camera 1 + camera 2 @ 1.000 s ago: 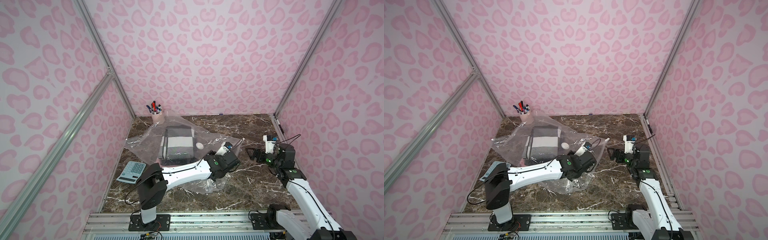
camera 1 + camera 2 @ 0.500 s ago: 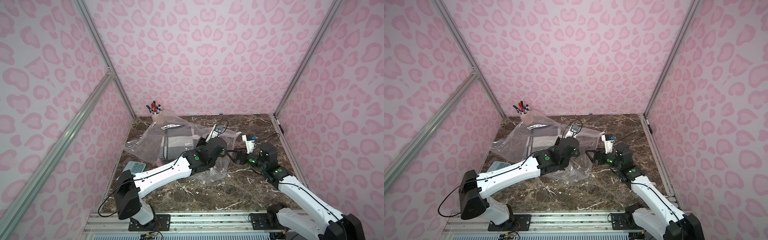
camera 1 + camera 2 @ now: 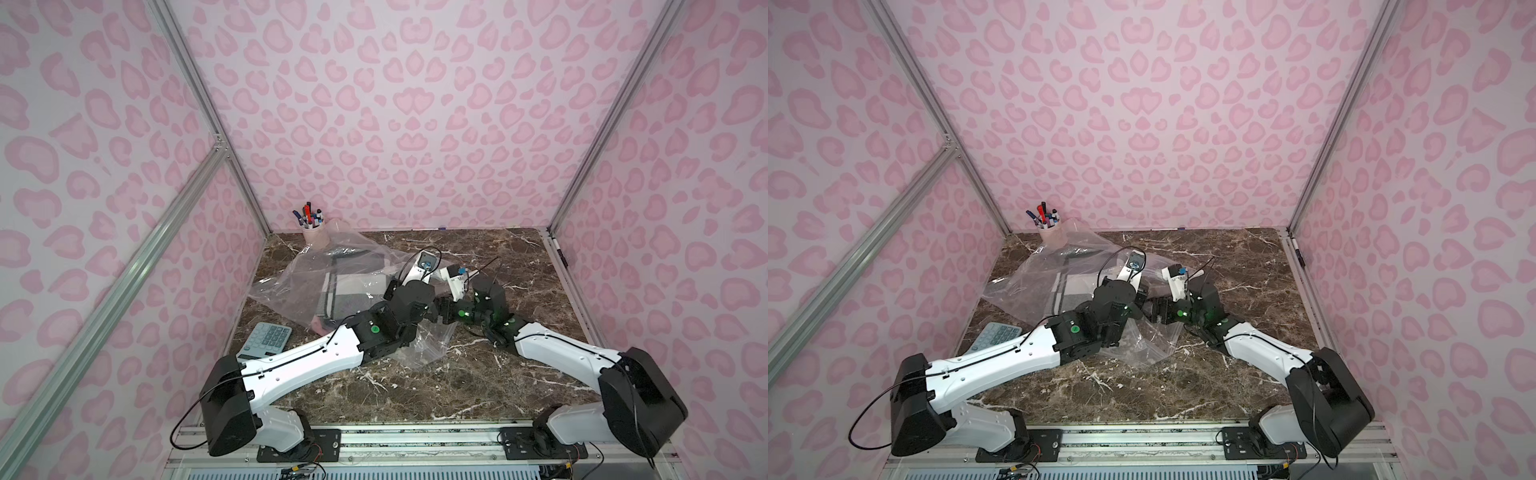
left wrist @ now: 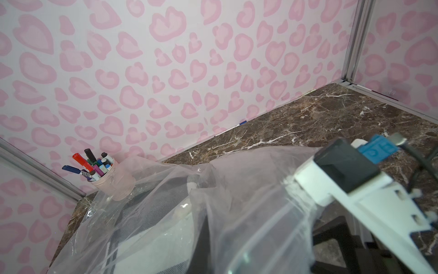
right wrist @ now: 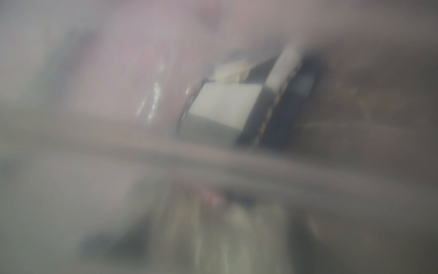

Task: Take the blanket out of the vacuum bag
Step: Take out the blanket from the vacuum bag.

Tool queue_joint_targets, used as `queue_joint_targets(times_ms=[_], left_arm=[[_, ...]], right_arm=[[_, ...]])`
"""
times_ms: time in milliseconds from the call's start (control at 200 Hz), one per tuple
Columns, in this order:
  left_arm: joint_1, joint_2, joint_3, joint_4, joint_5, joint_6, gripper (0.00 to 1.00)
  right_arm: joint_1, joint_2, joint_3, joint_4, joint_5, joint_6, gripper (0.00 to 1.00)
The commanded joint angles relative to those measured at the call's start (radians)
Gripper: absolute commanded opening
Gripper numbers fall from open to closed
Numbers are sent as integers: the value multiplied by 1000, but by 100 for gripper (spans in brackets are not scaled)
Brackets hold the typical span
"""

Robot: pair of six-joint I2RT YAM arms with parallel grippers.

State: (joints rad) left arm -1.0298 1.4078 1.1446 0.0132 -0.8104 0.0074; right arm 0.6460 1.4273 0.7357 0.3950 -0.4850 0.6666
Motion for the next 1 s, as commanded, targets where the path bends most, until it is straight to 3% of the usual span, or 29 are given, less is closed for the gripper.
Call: queue_joint_targets(times_ms=[0, 275, 625, 1000], left_arm=[[0, -21, -24, 90, -23, 20, 4], [0, -91, -100, 111, -31, 14, 4], [0, -132, -175, 120, -8, -6, 4], [2, -137, -192, 111, -7, -10, 4]], right_arm=[[28, 69, 12, 92, 35, 47, 87], [40, 308, 54, 333, -38, 110, 82], [52, 496, 216, 344, -87, 98, 80], [56, 594, 243, 443, -107, 115, 75]])
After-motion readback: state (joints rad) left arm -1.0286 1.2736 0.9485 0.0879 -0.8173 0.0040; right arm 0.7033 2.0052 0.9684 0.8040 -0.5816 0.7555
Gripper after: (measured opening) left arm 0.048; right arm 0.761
